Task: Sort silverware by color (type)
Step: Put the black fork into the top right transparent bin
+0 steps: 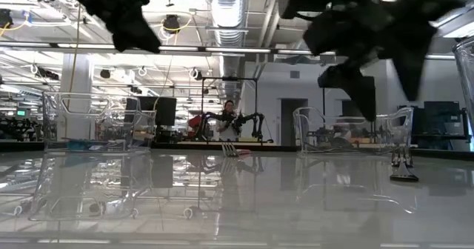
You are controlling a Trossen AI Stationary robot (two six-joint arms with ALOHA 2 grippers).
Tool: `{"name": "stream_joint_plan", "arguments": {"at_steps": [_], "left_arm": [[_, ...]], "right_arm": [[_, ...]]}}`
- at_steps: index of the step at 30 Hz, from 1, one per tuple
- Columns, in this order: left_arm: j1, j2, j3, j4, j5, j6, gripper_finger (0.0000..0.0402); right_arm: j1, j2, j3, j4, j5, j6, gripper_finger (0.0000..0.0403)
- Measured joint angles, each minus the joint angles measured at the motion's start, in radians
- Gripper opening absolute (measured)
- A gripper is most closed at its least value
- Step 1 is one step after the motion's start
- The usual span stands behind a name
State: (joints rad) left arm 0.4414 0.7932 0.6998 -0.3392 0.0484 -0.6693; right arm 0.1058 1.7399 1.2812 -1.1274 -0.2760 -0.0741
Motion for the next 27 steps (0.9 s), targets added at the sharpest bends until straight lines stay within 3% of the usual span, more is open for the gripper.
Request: {"name": "stream_joint_plan", "arguments": {"at_steps": [3, 7, 15, 19, 27], "left_arm": [[-0.099, 0.023, 0.0, 0.037, -0.04, 0.003, 0.0135], [-0.198, 0.051, 0.002, 0.086, -0.045, 0.045, 0.0135], [-0.315, 0.087, 0.0, 0.072, -0.045, 0.101, 0.0135], [-0.355, 0.091, 0.0, 0.072, -0.045, 0.111, 0.0135], [-0.404, 0.091, 0.0, 0.059, -0.03, 0.127, 0.0135]], "right_arm": [[0.069, 0.057, 0.002, -0.019, 0.069, -0.146, 0.0315], [0.133, 0.152, 0.004, 0.003, 0.174, -0.209, 0.0314], [0.147, 0.252, 0.014, -0.011, 0.124, -0.196, 0.0279], [0.138, 0.261, 0.015, 0.027, 0.207, -0.156, 0.0245], [0.104, 0.224, 0.155, -0.194, 0.174, -0.07, 0.0215]]}}
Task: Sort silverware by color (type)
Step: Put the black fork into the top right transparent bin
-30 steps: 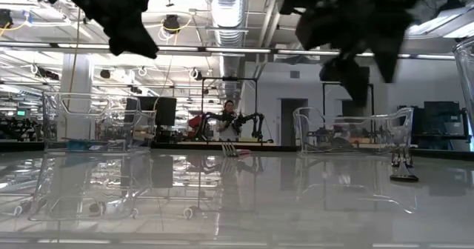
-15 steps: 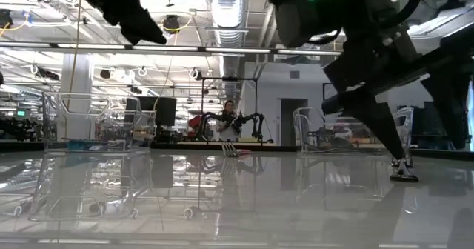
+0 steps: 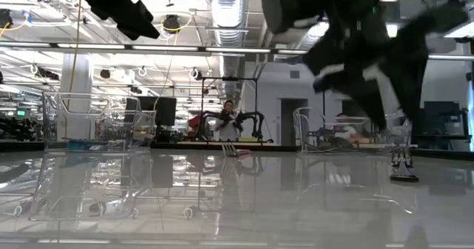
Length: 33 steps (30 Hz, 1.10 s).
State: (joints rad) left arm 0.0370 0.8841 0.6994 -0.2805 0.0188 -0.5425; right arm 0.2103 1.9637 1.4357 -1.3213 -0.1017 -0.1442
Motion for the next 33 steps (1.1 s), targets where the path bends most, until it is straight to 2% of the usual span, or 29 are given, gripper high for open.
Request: {"name": "stream_joint_plan", "arguments": {"at_steps": [5, 10, 12, 14, 17, 21, 23, 27, 31, 33], "left_arm": [[-0.026, 0.0, 0.0, -0.002, -0.004, 0.0, 0.0135], [-0.053, 0.001, 0.0, -0.006, -0.015, 0.003, 0.0135], [-0.056, 0.017, 0.0, 0.013, -0.012, 0.023, 0.0135], [-0.056, 0.034, 0.0, 0.015, 0.014, 0.036, 0.0135], [-0.059, 0.072, 0.0, 0.037, 0.042, 0.028, 0.0135], [-0.089, 0.123, 0.0, 0.067, 0.068, 0.005, 0.0135], [-0.115, 0.14, 0.0, 0.094, 0.063, -0.005, 0.0135], [-0.166, 0.157, 0.0, 0.165, 0.048, 0.001, 0.0135], [-0.199, 0.159, 0.001, 0.186, 0.038, 0.002, 0.0135], [-0.22, 0.159, 0.001, 0.181, -0.003, -0.003, 0.0135]], "right_arm": [[-0.009, -0.032, 0.092, -0.109, -0.053, 0.132, 0.0215], [0.051, -0.122, 0.139, -0.121, -0.334, 0.402, 0.0214], [0.109, -0.176, 0.144, -0.075, -0.392, 0.518, 0.0214], [0.175, -0.24, 0.15, -0.009, -0.385, 0.644, 0.0214], [0.28, -0.326, 0.151, 0.093, -0.258, 0.813, 0.0214], [0.377, -0.355, 0.15, 0.155, -0.12, 0.94, 0.0214], [0.403, -0.355, 0.15, 0.156, -0.103, 0.924, 0.0214], [0.444, -0.352, 0.15, 0.162, -0.101, 0.775, 0.0214], [0.433, -0.336, 0.15, 0.157, -0.075, 0.683, 0.0214], [0.404, -0.328, 0.151, 0.154, -0.069, 0.634, 0.0214]]}}
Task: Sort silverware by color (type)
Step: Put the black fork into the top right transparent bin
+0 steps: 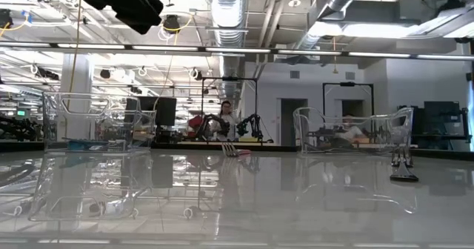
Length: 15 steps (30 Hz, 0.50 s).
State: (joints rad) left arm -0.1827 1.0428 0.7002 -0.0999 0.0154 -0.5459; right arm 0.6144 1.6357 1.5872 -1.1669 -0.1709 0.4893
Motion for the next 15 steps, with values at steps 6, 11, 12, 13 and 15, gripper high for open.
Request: {"name": "stream_joint_plan", "arguments": {"at_steps": [6, 11, 12, 13, 15], "left_arm": [[-0.055, 0.0, 0.0, -0.006, -0.108, -0.036, 0.0135], [-0.097, -0.004, 0.0, -0.027, -0.134, -0.108, 0.0135], [-0.107, -0.004, 0.0, -0.031, -0.134, -0.118, 0.0135], [-0.115, -0.004, 0.0, -0.029, -0.137, -0.126, 0.0135], [-0.133, -0.004, 0.0, -0.031, -0.165, -0.15, 0.0135]], "right_arm": [[-0.121, 0.042, 0.001, -0.053, 0.015, -0.291, 0.0214], [-0.237, 0.159, -0.009, -0.198, 0.039, -0.737, 0.0214], [-0.265, 0.18, -0.018, -0.206, 0.041, -0.813, 0.0214], [-0.295, 0.198, -0.031, -0.203, 0.039, -0.872, 0.0214], [-0.361, 0.233, -0.064, -0.196, 0.027, -0.939, 0.0214]]}}
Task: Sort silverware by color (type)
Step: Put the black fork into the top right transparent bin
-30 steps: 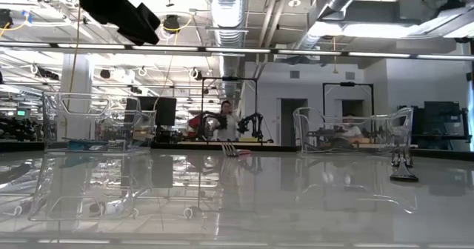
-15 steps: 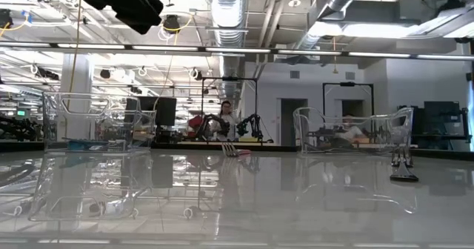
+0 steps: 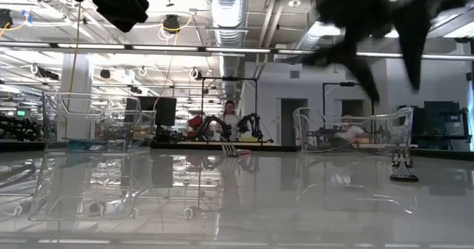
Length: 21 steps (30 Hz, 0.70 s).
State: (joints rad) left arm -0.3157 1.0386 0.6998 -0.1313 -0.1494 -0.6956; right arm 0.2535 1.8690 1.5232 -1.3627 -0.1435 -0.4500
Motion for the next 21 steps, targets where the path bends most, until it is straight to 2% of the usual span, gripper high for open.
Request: {"name": "stream_joint_plan", "arguments": {"at_steps": [4, 7, 11, 14, 21], "left_arm": [[-0.024, 0.0, 0.0, -0.009, -0.108, -0.048, 0.0135], [-0.026, 0.0, 0.0, -0.022, -0.188, -0.067, 0.0135], [-0.012, 0.0, 0.0, -0.022, -0.225, -0.077, 0.0135], [-0.003, 0.0, 0.0, -0.022, -0.238, -0.087, 0.0135], [0.033, 0.0, 0.0, -0.033, -0.282, -0.085, 0.0135]], "right_arm": [[-0.117, 0.036, -0.08, -0.016, -0.005, -0.074, 0.0209], [-0.157, 0.035, -0.119, 0.023, -0.014, -0.082, 0.0194], [-0.154, 0.026, -0.157, 0.117, -0.042, -0.084, 0.0171], [-0.131, 0.026, -0.186, 0.119, -0.046, -0.085, 0.016], [-0.085, 0.025, -0.266, 0.184, -0.044, -0.077, 0.0157]]}}
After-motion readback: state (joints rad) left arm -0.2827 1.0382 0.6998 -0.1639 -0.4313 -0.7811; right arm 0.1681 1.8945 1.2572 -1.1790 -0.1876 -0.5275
